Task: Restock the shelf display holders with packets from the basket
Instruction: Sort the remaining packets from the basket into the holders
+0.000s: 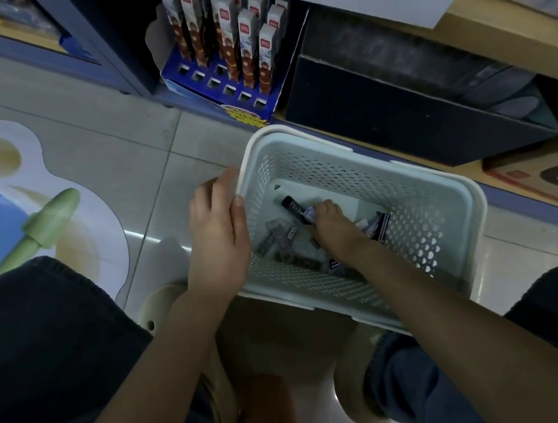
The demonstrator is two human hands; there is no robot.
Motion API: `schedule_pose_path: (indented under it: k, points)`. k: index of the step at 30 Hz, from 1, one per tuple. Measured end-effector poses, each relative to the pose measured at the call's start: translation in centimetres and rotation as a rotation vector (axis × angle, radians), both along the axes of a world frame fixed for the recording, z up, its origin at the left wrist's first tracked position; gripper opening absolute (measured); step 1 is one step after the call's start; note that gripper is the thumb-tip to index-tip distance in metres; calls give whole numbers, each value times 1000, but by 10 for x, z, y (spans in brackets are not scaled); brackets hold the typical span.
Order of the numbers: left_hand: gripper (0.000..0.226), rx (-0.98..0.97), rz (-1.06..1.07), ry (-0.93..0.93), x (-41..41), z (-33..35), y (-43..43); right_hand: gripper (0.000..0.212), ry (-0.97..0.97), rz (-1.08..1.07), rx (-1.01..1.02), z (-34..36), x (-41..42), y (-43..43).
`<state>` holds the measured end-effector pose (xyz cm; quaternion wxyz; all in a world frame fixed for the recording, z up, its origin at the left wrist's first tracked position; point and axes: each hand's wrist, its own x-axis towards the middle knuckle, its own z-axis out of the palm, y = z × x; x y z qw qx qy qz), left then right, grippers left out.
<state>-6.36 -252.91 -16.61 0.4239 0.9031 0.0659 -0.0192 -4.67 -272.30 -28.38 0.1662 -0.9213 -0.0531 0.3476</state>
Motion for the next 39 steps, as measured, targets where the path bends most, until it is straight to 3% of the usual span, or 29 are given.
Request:
schedule_pose_path:
  k: [4, 8, 11, 15, 20, 23, 26, 33, 39]
  points:
    - [25, 120, -2, -207, -13, 12, -7, 18, 77, -188, 299, 39, 1, 8]
    - [21, -288, 55, 47, -21, 28, -27, 17, 43, -114, 451, 91, 3, 24]
    - [36, -506, 222, 197, -14, 33, -39, 19, 33, -76, 554, 125, 1, 34]
    - [21, -804, 470, 340, 2, 48, -48, 25, 36, 27, 641, 154, -1, 32]
    - [20, -863, 549, 257, 9, 60, -41, 34, 21, -203, 667, 165, 7, 21]
    - [20, -947, 452, 441, 9, 61, -41, 24, 74, -371, 761, 164, 16, 20]
    - [26, -1005, 344, 529, 8, 64, -45, 26, -34, -347, 759, 164, 18, 28]
    - [24, -941, 399, 406, 12, 60, -42, 39, -340, -115, 636, 164, 12, 40]
    - [20, -828, 340, 387, 16, 58, -31, 47, -262, -248, 730, 153, 13, 46]
